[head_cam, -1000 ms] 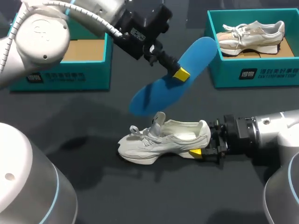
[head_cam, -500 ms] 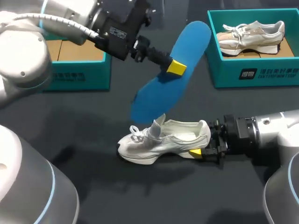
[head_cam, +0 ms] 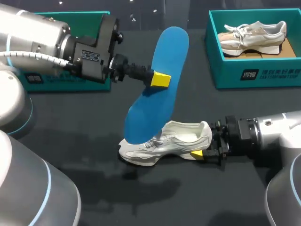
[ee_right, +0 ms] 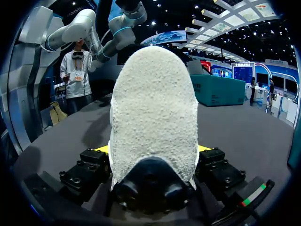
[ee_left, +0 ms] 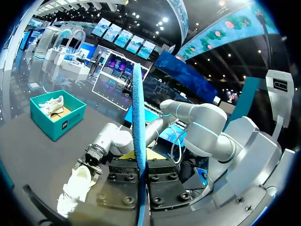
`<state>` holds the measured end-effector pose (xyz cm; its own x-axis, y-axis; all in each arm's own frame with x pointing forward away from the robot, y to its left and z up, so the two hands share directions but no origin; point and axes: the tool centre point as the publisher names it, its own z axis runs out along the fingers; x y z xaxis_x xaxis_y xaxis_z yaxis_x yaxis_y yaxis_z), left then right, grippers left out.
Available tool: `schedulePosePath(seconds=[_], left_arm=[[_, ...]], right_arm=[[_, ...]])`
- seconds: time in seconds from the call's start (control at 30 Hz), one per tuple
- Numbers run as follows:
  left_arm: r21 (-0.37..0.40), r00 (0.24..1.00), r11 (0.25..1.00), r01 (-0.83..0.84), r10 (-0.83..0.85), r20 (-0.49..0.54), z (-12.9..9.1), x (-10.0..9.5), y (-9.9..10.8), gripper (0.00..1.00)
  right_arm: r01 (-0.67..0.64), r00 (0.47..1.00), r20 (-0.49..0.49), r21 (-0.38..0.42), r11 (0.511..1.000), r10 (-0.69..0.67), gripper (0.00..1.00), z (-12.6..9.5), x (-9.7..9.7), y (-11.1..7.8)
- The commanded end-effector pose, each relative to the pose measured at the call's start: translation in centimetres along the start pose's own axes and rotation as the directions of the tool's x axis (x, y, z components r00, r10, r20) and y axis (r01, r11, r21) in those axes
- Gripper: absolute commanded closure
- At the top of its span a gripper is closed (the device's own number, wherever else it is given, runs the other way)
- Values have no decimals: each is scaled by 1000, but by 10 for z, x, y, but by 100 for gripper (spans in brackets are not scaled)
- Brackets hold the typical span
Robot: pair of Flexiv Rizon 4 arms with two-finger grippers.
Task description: Take the shoe out of the shoebox, open the shoe tongue, remove and reinsert the insole, then place the shoe into the shoebox
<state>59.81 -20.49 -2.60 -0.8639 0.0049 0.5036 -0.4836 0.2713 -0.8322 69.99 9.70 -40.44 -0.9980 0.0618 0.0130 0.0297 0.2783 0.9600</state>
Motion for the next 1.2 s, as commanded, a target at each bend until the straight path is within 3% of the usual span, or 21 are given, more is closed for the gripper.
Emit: schedulePosePath(seconds=[0.03,0.27,0.6,1.2], left_arm=[[195,1000,980,30,-30,-3,-5,1,11,100],[251,999,967,38,-43,15,-13,15,17,100],[328,996,942,74,-87,26,-24,17,17,100],[294,998,954,54,-64,26,-24,15,11,100]], right_arm=[[0,1000,1,5,1000,0,100,0,1,2],[0,1000,1,5,1000,0,100,0,1,2],[0,1000,1,5,1000,0,100,0,1,2],[0,1000,1,5,1000,0,100,0,1,2]])
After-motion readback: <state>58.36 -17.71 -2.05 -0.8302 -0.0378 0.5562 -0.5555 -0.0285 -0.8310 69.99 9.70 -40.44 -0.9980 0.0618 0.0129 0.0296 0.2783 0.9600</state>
